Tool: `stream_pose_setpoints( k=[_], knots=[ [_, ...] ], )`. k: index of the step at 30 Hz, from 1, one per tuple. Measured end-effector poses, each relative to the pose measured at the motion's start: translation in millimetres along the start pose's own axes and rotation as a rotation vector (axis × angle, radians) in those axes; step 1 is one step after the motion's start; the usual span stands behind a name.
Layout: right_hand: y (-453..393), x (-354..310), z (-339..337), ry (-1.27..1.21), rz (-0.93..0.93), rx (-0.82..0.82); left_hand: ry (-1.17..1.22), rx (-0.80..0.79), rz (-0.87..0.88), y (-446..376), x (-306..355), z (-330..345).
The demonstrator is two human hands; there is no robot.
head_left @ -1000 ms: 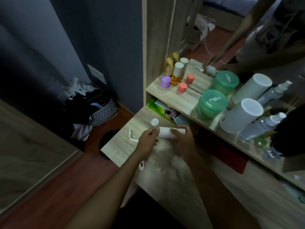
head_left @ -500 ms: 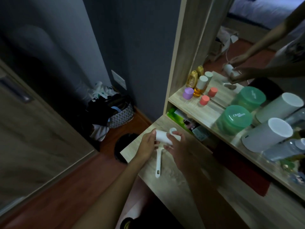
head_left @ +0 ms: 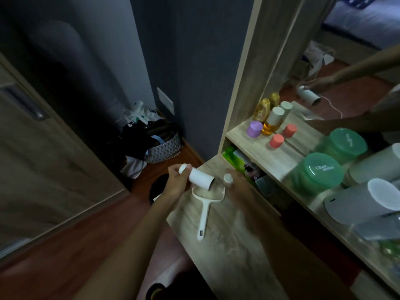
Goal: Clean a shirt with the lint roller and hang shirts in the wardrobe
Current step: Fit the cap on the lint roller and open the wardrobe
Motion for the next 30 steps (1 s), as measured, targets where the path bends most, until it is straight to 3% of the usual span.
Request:
stream_pose_setpoints(
  k=[5,7,12,18,20,22,23,25,27,30],
  knots=[
    [-17,16,14,0.461,-0.191,-0.127,0.025,0.022,-0.091,-4,-8,-10],
    [-18,15,14,0.599,-0.241,-0.071,0.012,0.017,-0.102,-4,-12,-12],
    [-5,19,19,0.695,-0.289,0.01,-0.012,-0.006,-0.131,-3,-16,-13],
    [27,35,13,0.705,-0.221,0.135,-0.047,-0.048,-0.159,2,-16,-2],
    [37,38,10,0.468,-0.096,0.17,-0.061,-0.063,-0.17,4,-20,2],
    [49,28,4,-0.079,0.091,0.199,-0.082,-0.067,-0.174,5,-25,7],
    [57,19,1,-0.383,0.121,0.173,-0.083,-0.067,-0.183,5,-28,9],
    [73,-4,-4,-0.69,0.084,0.094,-0.072,-0.067,-0.204,7,-34,15],
    [86,-20,-4,-0.796,0.06,0.024,-0.064,-0.057,-0.224,8,-40,20],
    [100,-24,0,-0.769,-0.006,0.031,-0.016,-0.037,-0.236,13,-46,25]
  ],
)
Point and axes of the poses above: each hand's wrist, its own y-axis away from the middle knuckle, its own z-axis out of the palm, x = y × z, the point moved 1 cm from there along -y, towards the middle knuckle, and after that the axes turned 7 degrees about y, right-handed, at the moved point
